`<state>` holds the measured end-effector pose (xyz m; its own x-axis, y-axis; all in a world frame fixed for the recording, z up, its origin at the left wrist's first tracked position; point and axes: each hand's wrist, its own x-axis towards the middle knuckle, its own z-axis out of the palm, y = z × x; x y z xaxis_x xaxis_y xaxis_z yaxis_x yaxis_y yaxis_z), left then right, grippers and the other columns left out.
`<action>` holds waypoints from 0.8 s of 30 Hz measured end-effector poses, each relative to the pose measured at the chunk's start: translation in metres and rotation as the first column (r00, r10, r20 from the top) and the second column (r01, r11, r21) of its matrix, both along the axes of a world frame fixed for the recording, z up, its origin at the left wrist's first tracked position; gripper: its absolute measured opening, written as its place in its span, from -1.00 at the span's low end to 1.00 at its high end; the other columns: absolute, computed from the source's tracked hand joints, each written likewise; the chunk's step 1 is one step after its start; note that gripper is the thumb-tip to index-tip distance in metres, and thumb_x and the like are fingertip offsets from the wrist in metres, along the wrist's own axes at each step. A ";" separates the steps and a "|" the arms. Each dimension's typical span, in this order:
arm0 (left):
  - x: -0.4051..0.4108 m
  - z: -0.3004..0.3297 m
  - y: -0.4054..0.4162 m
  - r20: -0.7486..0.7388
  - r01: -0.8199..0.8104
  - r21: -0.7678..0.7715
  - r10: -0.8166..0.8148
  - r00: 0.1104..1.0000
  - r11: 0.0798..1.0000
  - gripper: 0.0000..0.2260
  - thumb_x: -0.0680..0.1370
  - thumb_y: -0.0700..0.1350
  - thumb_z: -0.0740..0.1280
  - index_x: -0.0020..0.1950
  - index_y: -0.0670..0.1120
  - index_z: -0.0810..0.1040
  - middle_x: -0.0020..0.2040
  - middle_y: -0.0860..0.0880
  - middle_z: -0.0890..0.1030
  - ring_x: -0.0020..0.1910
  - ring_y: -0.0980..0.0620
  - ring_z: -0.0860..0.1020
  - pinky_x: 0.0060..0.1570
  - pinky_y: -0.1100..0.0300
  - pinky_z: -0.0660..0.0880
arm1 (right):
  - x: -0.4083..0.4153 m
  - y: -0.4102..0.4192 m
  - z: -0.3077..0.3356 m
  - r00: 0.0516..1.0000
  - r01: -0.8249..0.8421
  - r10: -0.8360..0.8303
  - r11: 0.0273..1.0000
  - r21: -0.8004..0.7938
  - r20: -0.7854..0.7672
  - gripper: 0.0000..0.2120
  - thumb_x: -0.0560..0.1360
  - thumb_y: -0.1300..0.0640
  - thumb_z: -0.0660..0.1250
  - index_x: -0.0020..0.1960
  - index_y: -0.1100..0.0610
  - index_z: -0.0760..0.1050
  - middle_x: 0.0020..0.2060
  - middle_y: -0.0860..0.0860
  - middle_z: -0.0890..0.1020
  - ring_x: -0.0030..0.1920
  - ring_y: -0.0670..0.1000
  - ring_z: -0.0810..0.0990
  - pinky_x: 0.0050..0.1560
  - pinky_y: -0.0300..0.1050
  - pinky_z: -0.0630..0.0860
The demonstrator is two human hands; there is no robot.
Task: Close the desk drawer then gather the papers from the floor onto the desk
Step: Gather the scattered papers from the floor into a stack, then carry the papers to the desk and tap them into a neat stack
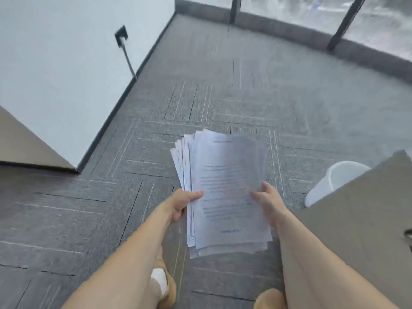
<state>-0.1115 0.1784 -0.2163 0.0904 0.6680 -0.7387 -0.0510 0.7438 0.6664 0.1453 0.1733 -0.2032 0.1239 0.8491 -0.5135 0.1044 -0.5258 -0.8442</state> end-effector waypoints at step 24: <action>0.309 0.515 -0.299 0.095 0.195 0.863 -0.529 0.843 0.466 -0.54 0.18 -0.12 0.64 0.04 -0.19 0.70 -0.01 -0.16 0.74 0.00 -0.23 0.69 0.10 -0.26 0.57 | 0.231 -0.490 0.501 0.759 0.435 -0.646 0.412 0.801 -0.081 -0.62 0.26 0.21 0.34 0.06 0.27 0.62 0.00 0.26 0.72 -0.02 0.21 0.72 0.11 0.28 0.60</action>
